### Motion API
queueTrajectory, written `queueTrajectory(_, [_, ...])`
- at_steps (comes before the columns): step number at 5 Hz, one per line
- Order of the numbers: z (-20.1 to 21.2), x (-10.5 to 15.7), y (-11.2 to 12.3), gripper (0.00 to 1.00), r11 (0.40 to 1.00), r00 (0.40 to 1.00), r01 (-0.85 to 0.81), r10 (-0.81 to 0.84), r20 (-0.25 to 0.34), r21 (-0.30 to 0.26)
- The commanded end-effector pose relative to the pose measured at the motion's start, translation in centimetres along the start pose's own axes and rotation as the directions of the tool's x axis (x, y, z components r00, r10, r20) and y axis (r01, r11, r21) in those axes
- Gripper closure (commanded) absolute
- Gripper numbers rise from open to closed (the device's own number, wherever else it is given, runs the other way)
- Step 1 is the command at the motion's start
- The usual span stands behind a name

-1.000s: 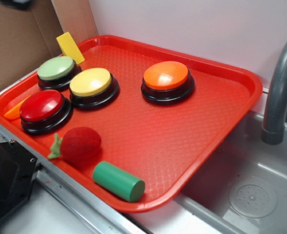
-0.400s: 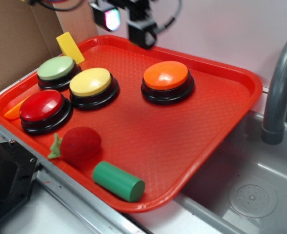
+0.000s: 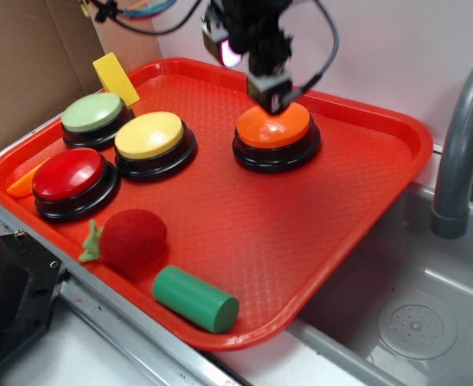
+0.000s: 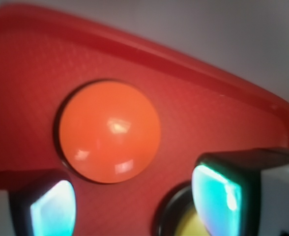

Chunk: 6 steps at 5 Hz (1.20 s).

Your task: Push the orange button.

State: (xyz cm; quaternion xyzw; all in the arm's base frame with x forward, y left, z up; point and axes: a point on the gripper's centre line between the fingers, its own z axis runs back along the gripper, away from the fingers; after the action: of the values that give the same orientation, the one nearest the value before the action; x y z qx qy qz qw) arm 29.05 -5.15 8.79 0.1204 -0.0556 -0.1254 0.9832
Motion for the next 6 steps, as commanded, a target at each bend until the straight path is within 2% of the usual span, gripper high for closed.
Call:
queueTrajectory(1, [-1.4, 0.6, 0.8, 0.00, 0.994, 0.998, -0.009, 0.016, 0.060, -0.107])
queueTrajectory(2, [-3.1, 1.2, 1.1, 0.00, 0.986, 0.998, -0.016, 0.027, 0.063, -0.168])
queueTrajectory(3, [-4.9, 1.6, 0.3, 0.00, 0.981, 1.000, -0.012, 0.014, 0.011, -0.195])
queueTrajectory(4, [-5.7, 2.1, -0.4, 0.00, 0.975, 1.000, 0.002, -0.004, -0.012, -0.224])
queueTrajectory(5, [-3.1, 1.2, -0.3, 0.00, 0.960, 0.999, -0.005, -0.010, -0.052, -0.281])
queueTrajectory(6, [-0.2, 0.2, 0.4, 0.00, 0.954, 0.997, -0.024, 0.000, -0.080, -0.298])
